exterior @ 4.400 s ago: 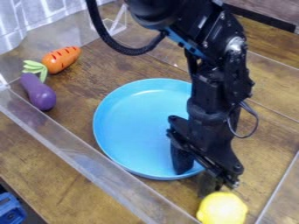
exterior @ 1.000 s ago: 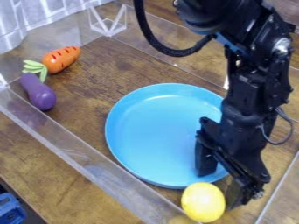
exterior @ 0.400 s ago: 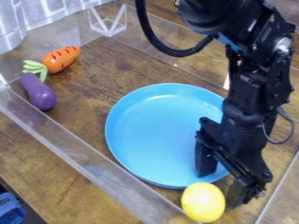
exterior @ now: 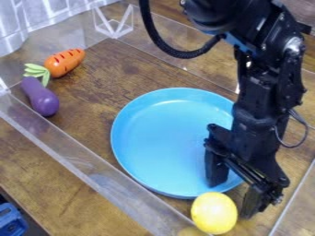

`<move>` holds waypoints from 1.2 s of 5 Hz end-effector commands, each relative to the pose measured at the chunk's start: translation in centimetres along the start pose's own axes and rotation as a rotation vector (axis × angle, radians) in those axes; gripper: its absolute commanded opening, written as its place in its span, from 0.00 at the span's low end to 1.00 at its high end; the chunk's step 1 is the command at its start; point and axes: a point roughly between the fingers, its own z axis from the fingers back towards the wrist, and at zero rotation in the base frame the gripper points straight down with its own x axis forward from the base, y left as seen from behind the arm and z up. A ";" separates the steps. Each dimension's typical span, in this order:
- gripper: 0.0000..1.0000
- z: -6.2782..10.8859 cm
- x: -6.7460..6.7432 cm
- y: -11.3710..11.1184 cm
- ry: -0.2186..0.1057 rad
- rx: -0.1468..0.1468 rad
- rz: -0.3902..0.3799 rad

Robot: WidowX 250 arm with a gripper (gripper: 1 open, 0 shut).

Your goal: Put the lemon on the blue tray

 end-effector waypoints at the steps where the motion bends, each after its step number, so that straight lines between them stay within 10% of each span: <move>1: 1.00 -1.1 -1.1 -0.5 0.046 0.004 0.024; 6: 1.00 -1.4 -2.5 0.1 0.087 0.007 0.125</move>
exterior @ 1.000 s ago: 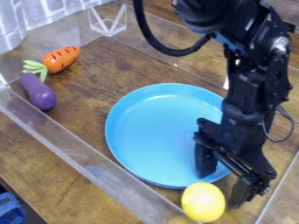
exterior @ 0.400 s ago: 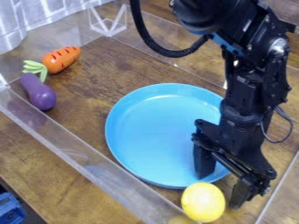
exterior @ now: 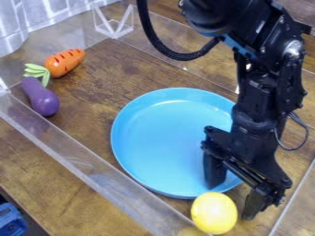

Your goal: Put the lemon on the blue tray

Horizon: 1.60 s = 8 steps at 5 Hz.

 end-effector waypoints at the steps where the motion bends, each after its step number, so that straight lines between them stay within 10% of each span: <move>1: 1.00 -1.3 -2.2 0.9 0.066 0.006 0.063; 8: 1.00 -1.1 -4.3 3.7 0.102 0.012 0.041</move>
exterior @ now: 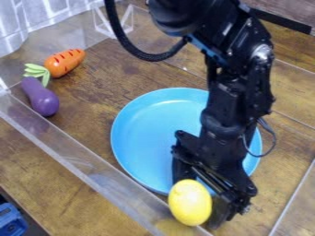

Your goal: Put the lemon on the blue tray

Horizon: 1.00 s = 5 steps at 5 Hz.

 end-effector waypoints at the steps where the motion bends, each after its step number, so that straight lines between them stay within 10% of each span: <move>1: 1.00 -1.1 -1.4 0.9 0.046 -0.007 0.058; 5: 1.00 -0.9 -1.3 1.2 0.036 -0.010 -0.035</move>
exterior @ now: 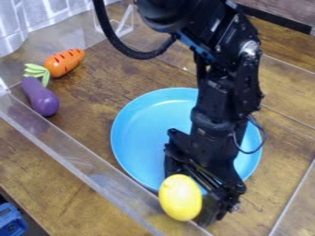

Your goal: Put the lemon on the blue tray

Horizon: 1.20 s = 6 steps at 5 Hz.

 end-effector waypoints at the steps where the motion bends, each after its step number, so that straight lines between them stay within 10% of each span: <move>1: 1.00 -0.8 -1.0 0.7 0.038 -0.006 0.003; 6: 1.00 -0.7 -0.7 0.7 0.033 -0.018 -0.076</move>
